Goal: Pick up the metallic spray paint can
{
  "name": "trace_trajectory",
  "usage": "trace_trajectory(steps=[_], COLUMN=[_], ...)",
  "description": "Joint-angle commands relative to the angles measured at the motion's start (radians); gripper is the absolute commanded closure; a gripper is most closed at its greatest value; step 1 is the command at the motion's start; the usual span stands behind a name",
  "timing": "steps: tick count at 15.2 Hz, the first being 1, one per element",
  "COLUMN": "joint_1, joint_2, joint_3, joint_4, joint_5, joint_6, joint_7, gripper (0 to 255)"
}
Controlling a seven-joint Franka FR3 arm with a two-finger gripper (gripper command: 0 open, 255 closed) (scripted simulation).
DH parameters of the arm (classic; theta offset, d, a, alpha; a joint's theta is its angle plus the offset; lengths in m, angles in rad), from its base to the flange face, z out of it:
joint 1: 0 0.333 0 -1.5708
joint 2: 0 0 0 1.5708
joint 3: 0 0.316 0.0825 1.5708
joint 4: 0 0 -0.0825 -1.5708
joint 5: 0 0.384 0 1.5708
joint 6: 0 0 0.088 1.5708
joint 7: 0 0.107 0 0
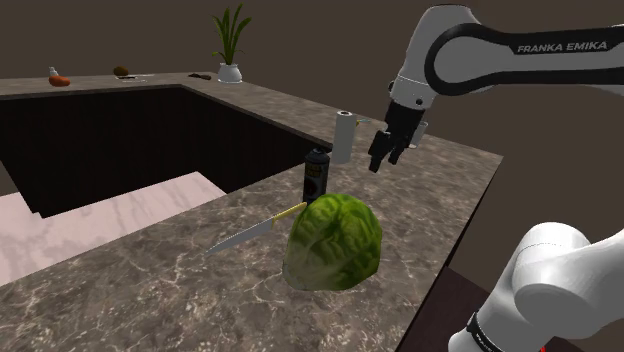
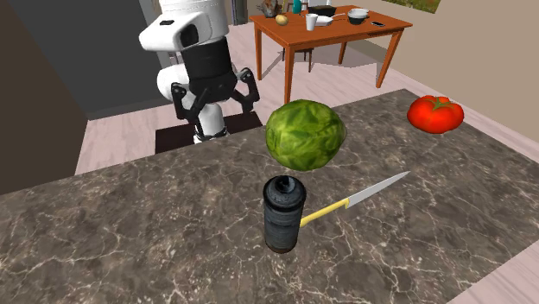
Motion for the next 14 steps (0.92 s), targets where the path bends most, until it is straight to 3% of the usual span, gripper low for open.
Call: trace_trajectory(steps=[1, 11, 14], joint_1=[0.015, 0.082, 0.081], joint_2=[0.033, 0.262, 0.27], joint_3=[0.004, 0.042, 0.042], joint_4=[-0.007, 0.025, 0.003], joint_5=[-0.013, -0.075, -0.077], joint_6=[0.102, 0.579, 0.608], joint_7=[-0.038, -0.183, -0.182], gripper=[0, 0, 0])
